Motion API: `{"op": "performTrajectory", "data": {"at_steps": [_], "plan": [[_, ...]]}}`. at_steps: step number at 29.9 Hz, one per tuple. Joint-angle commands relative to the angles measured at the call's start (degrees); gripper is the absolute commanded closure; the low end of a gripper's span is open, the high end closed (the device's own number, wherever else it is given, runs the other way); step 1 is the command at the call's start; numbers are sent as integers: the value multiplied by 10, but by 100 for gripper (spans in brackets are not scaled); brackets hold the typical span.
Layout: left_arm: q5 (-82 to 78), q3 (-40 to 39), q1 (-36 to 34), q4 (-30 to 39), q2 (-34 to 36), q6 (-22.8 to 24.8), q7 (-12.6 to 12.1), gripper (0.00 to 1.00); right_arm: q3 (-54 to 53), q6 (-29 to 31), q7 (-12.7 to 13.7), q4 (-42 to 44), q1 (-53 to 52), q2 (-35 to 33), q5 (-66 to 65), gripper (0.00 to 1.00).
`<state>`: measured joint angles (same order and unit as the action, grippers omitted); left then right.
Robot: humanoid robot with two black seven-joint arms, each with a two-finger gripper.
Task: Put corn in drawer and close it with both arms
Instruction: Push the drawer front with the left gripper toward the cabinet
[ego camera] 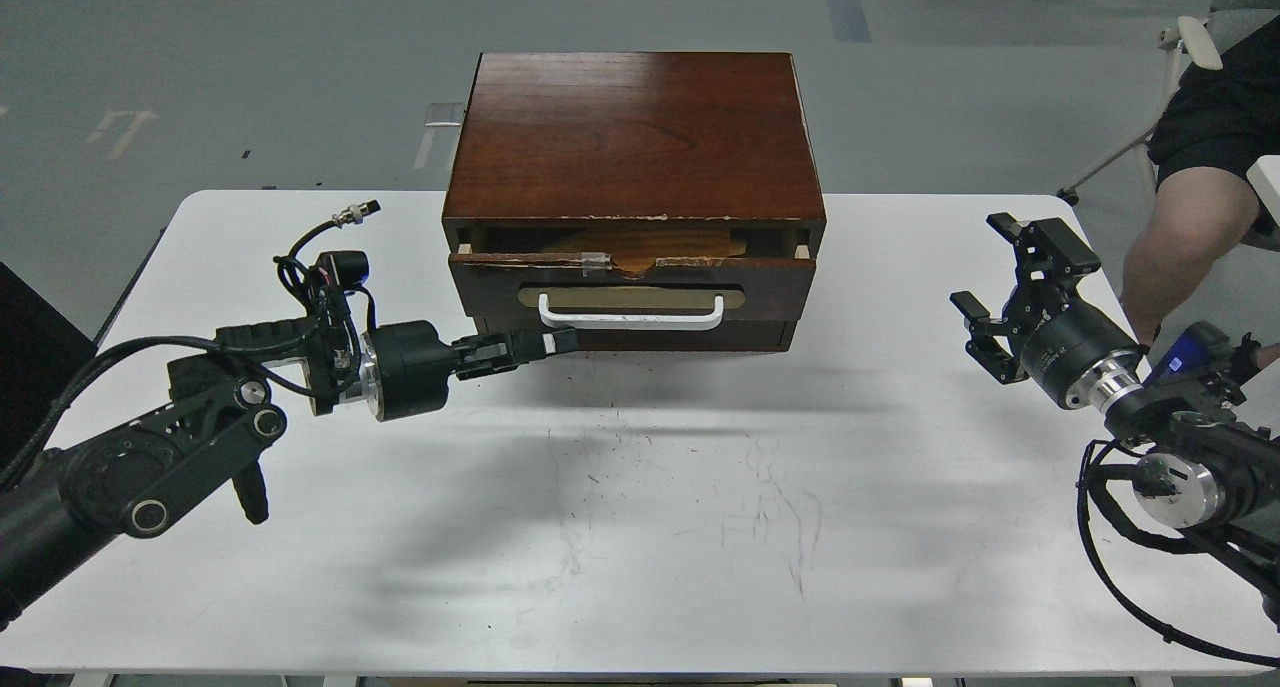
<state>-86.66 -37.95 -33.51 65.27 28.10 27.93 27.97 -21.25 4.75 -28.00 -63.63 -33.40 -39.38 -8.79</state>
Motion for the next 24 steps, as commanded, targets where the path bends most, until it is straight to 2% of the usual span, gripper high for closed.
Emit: {"op": "performTrajectory", "data": {"at_steps": [1, 24], "plan": [[0, 2, -10, -9, -4, 1, 0, 100, 0, 0, 0, 0, 0, 0, 0, 0], [0, 2, -56, -95, -40, 1, 0, 100, -3, -4, 0, 0, 5, -1, 0, 0]]}}
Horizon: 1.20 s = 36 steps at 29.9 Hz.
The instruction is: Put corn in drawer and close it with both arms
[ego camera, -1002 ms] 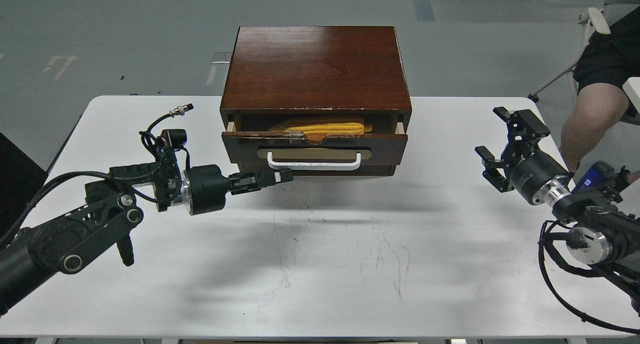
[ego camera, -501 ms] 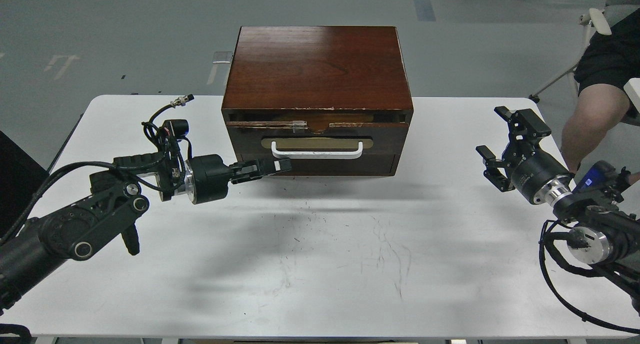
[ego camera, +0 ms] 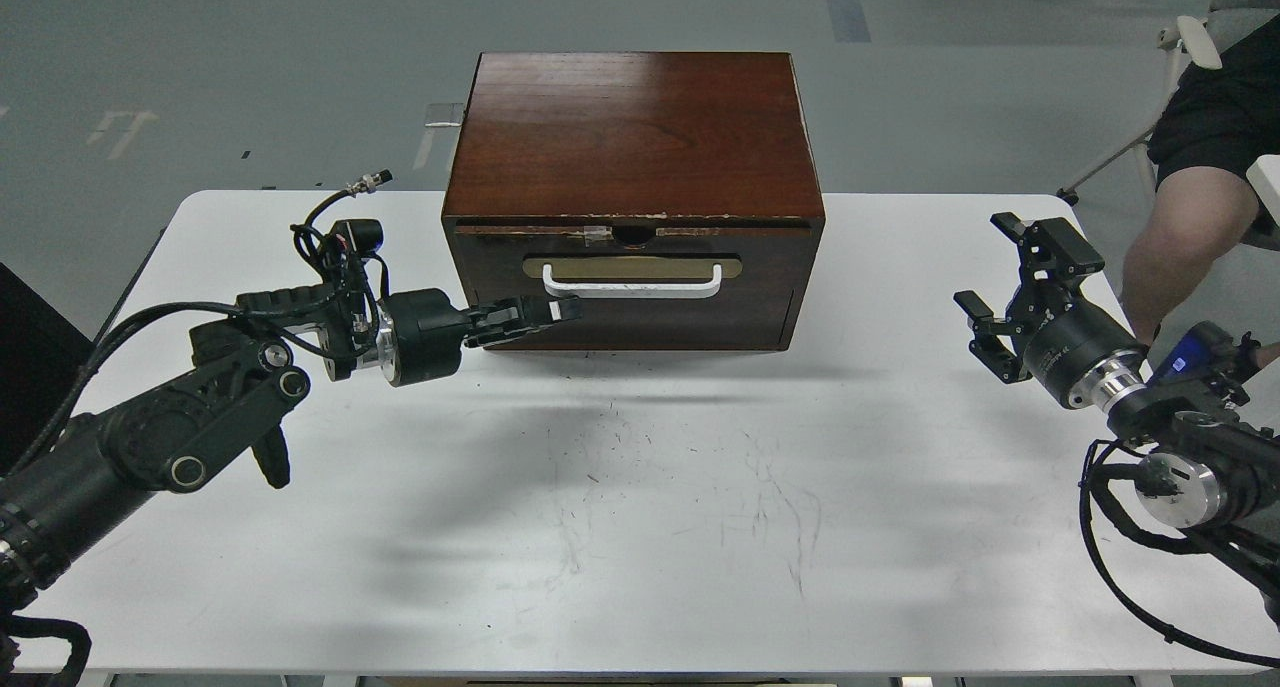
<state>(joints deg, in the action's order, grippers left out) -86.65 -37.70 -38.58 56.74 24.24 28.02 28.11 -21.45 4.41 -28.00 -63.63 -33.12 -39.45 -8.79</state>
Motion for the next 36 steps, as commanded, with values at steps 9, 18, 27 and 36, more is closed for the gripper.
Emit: {"op": "performTrajectory", "data": {"at_steps": [9, 18, 27, 36], "plan": [[16, 1, -31, -37, -9, 0, -1, 100, -1, -1, 0, 0, 3, 0, 0, 0], [17, 1, -32, -38, -10, 0, -1, 100, -1, -1, 0, 0, 4, -3, 0, 0], [16, 3, -21, -8, -2, 0, -1, 100, -1, -1, 0, 0, 4, -4, 0, 0], [17, 31, 17, 83, 51, 0, -1, 100, -1, -1, 0, 0, 5, -3, 0, 0]]}}
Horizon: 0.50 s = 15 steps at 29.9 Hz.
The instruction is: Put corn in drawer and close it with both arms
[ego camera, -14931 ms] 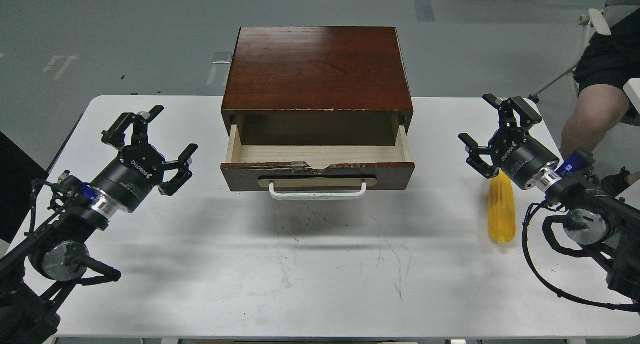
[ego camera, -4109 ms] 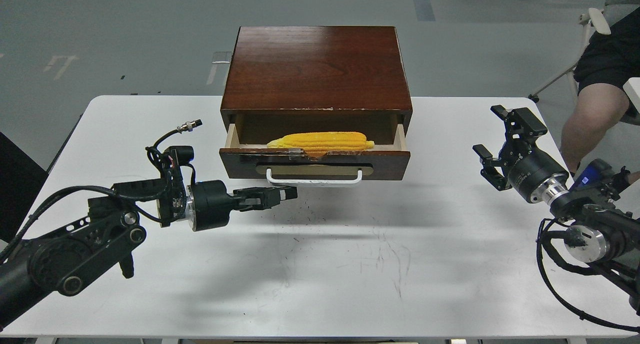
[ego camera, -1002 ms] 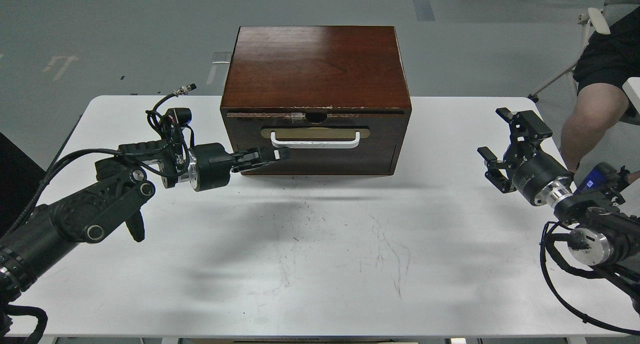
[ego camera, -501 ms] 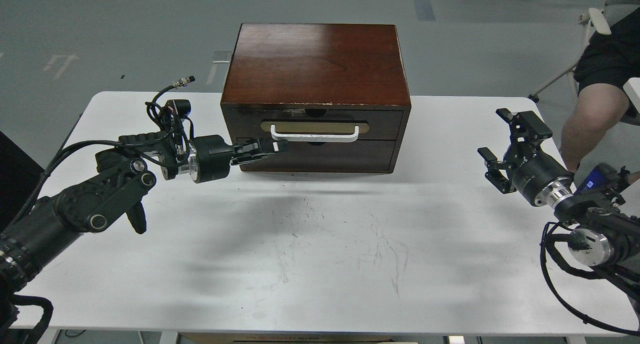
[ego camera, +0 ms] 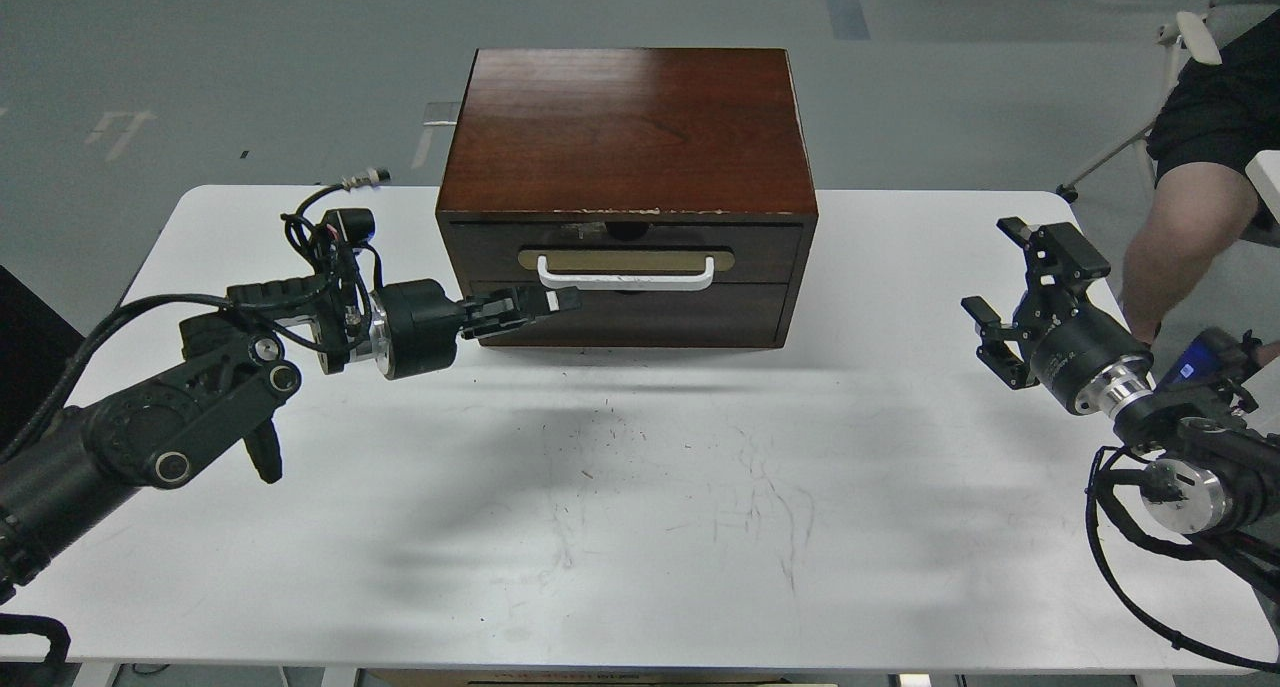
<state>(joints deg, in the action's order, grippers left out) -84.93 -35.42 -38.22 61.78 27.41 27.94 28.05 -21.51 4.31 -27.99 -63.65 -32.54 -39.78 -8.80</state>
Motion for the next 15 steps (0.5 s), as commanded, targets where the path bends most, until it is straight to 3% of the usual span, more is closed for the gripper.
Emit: {"op": "performTrajectory", "data": {"at_steps": [1, 5, 7, 8, 9, 10, 15], "plan": [[3, 8, 21, 51, 30, 1, 0, 100, 0, 0, 0, 0, 0, 1, 0, 0], [49, 4, 44, 90, 58, 1, 0, 96, 0, 0, 0, 0, 0, 1, 0, 0], [115, -1, 54, 104, 75, 1, 0, 55, 0, 0, 0, 0, 0, 2, 0, 0], [136, -1, 57, 108, 78, 1, 0, 41, 0, 0, 0, 0, -1, 3, 0, 0], [175, -3, 60, 111, 85, 1, 0, 5, 0, 0, 0, -1, 0, 5, 0, 0], [194, -3, 61, 112, 89, 1, 0, 0, 0, 0, 0, 0, 0, 5, 0, 0], [358, -46, 87, 111, 106, 1, 0, 0, -3, -1, 0, 0, -2, 10, 0, 0]]}}
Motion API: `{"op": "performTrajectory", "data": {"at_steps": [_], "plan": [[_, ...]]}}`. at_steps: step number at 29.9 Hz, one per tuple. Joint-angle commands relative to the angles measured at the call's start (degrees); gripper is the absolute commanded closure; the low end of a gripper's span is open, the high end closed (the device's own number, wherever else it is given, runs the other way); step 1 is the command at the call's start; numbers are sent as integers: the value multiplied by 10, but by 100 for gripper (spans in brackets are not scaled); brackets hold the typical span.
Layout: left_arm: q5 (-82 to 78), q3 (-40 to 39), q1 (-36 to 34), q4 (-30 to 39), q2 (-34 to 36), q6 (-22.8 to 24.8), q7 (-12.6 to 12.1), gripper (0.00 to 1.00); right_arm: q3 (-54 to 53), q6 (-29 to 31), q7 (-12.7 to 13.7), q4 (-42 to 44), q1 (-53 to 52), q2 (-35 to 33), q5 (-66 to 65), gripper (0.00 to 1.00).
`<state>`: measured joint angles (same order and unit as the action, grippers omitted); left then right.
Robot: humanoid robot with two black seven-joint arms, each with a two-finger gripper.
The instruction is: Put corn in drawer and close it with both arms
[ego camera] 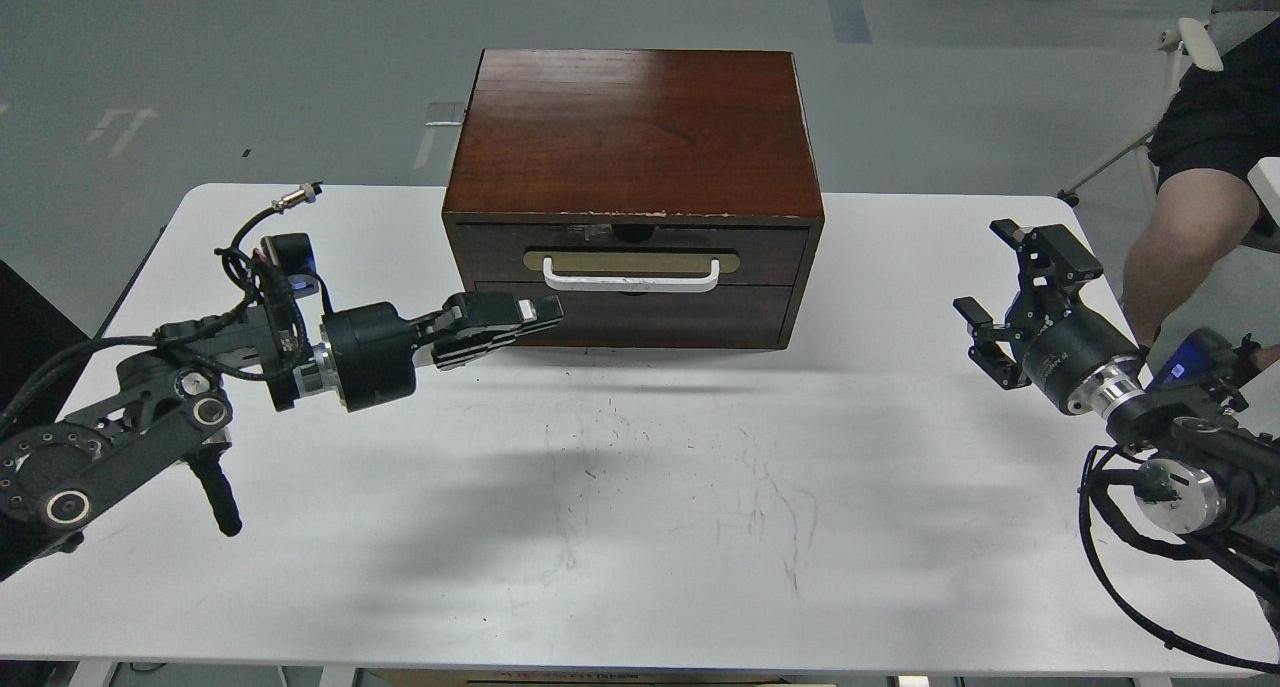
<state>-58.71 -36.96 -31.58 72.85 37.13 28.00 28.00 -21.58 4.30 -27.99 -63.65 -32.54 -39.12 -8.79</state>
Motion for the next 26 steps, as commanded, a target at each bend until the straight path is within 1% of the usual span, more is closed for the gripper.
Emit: {"op": "performTrajectory", "data": {"at_steps": [1, 4, 6, 8, 12, 14, 18, 20, 26], "plan": [[115, -39, 27, 0, 11, 0, 0, 0, -3, -1, 0, 0, -2, 5, 0, 0], [180, -67, 59, -2, 16, 0, 0, 0, -6, -3, 0, 5, -2, 15, 0, 0], [226, -100, 104, -4, 26, 0, 0, 0, -7, -3, 0, 7, -2, 25, 0, 0], [240, -119, 129, -5, 27, 0, 0, 0, -7, -3, 0, 8, -1, 30, 0, 0], [260, -184, 210, -7, 28, 0, 0, 0, -7, -3, 0, 12, -1, 49, 0, 0], [260, -195, 235, -8, 27, 0, 0, 0, -7, -3, 0, 14, -1, 57, 0, 0], [260, -208, 266, -9, 19, 0, 0, 0, -7, -3, 0, 14, -1, 64, 2, 0], [260, -227, 280, -10, 5, 0, 0, 0, -7, -3, 0, 15, -1, 65, 2, 0], [260, -233, 282, -21, -27, 0, -10, 0, -7, -3, 0, 14, -1, 68, 2, 0]]}}
